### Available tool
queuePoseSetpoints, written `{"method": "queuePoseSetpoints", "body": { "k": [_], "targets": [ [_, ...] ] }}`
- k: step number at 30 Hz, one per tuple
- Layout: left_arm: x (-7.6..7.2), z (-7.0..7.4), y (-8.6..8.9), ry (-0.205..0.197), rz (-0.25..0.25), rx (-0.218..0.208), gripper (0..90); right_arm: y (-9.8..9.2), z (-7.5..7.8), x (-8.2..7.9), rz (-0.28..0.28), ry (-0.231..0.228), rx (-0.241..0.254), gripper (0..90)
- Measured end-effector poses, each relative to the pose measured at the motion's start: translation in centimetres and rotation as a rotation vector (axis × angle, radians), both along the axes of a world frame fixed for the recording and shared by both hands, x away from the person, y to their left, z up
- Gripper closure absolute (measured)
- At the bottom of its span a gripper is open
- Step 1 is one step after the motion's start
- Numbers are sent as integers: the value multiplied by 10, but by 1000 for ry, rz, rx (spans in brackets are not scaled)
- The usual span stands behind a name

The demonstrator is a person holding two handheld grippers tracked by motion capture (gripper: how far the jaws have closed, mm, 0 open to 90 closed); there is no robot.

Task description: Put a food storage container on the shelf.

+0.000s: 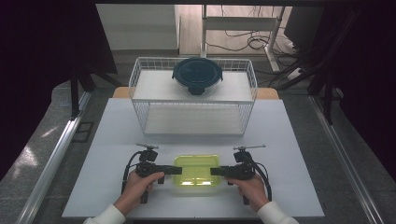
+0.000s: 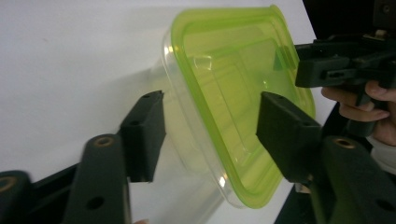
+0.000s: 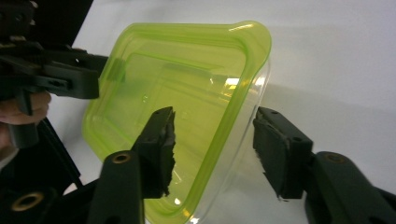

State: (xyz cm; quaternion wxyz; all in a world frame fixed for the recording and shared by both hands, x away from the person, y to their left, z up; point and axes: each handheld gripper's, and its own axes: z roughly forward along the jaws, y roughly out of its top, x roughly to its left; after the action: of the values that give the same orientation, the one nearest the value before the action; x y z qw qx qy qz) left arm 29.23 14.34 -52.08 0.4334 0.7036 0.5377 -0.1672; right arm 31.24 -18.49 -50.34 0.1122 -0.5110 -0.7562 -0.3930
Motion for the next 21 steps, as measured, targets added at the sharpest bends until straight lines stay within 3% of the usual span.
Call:
{"method": "queuePoseSetpoints", "body": {
  "k": [2, 5, 9, 13, 20, 21],
  "targets": [
    [-1, -1, -2, 12, -13, -11, 501, 0, -1, 0, 0, 15, 16, 535],
    [-2, 0, -3, 15, 2, 14, 565, 0, -1, -1, -6, 31, 18, 568],
    [-3, 0, 1, 28, 23, -7, 626, -3, 2, -4, -19, 38, 24, 660],
    [-6, 4, 2, 11, 47, 4, 700, -4, 4, -8, -20, 35, 13, 721],
    [-10, 8, 3, -3, 65, 6, 757, -5, 16, -12, -16, -20, 37, 766],
    [-12, 12, 3, -25, 65, 1, 758, -5, 18, -13, -14, -32, 38, 769]
  ]
}}
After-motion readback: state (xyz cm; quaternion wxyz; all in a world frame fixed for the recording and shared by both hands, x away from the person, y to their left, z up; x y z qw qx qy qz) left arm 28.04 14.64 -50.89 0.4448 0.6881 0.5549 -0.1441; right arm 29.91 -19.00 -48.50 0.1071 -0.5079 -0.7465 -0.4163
